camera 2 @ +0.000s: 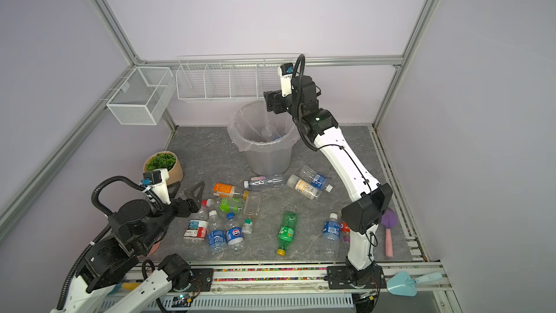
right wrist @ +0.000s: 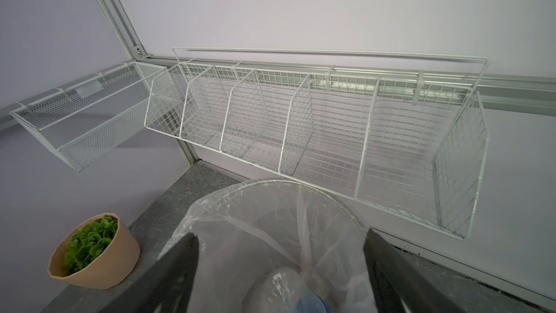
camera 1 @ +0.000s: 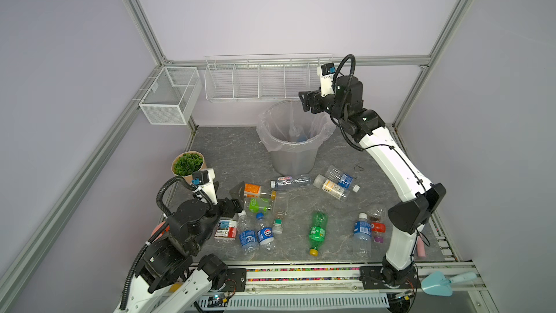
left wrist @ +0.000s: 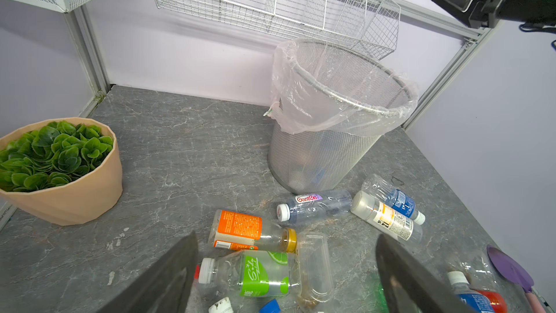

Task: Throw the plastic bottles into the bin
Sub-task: 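Open the right gripper to drop the bottle into the bin, then draw the right gripper back while the left gripper lowers over the clear container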

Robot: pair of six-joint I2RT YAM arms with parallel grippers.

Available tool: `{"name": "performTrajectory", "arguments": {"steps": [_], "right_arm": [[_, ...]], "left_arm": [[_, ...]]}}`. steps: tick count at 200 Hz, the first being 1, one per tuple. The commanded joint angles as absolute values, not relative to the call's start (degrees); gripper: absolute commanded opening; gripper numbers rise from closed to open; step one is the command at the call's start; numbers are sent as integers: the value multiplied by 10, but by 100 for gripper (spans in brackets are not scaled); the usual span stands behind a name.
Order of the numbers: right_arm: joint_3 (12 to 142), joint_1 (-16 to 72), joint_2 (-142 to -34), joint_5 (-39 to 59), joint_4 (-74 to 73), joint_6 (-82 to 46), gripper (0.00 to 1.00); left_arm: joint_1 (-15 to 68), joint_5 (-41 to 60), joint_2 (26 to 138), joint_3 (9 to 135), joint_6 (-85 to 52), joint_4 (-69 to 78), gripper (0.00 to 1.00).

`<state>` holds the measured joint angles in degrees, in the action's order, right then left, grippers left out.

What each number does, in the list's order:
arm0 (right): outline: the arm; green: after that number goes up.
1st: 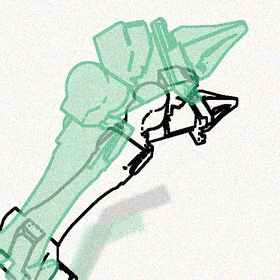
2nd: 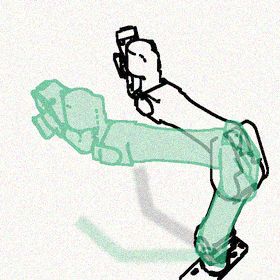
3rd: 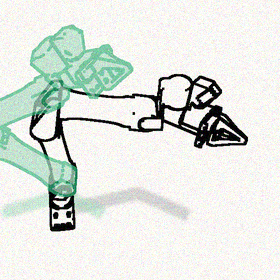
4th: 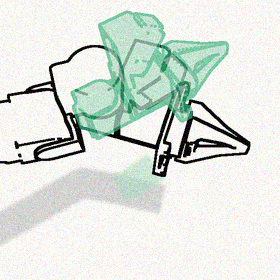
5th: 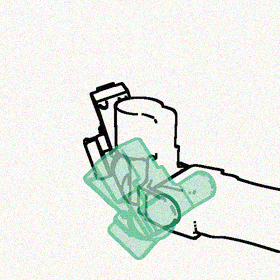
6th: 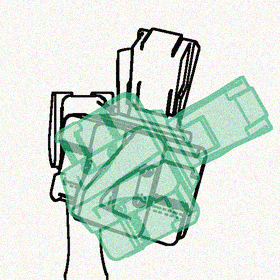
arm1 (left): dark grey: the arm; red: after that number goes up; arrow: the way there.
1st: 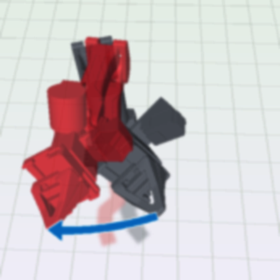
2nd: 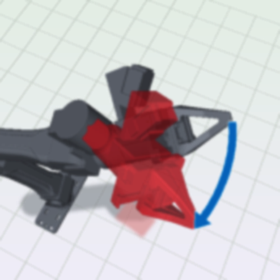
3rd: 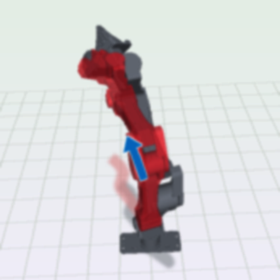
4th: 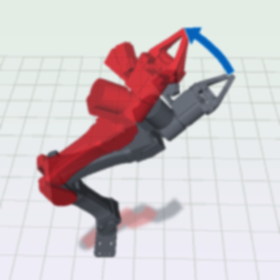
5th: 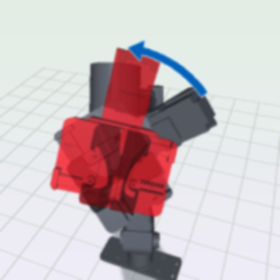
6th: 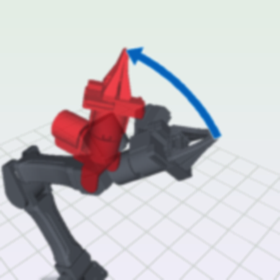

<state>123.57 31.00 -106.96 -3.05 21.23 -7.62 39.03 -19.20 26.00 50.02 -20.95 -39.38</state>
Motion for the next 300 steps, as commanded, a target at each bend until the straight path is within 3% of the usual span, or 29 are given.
{"name": "performTrajectory", "arguments": {"steps": [1, 142, 188, 300], "right_arm": [[1232, 312, -1001, -12, 183, -85, 88], [953, 312, -758, -42, 176, -48, 88], [943, 312, -733, -48, 265, -32, 88], [873, 312, -721, -65, 303, -55, 88]], "left_arm": [[392, -201, 260, 514, -218, -407, 92], [392, -173, 283, 492, -239, -388, 91], [392, -161, 315, 487, -251, -380, 91], [392, -73, 425, 472, -244, -365, 89]]}}
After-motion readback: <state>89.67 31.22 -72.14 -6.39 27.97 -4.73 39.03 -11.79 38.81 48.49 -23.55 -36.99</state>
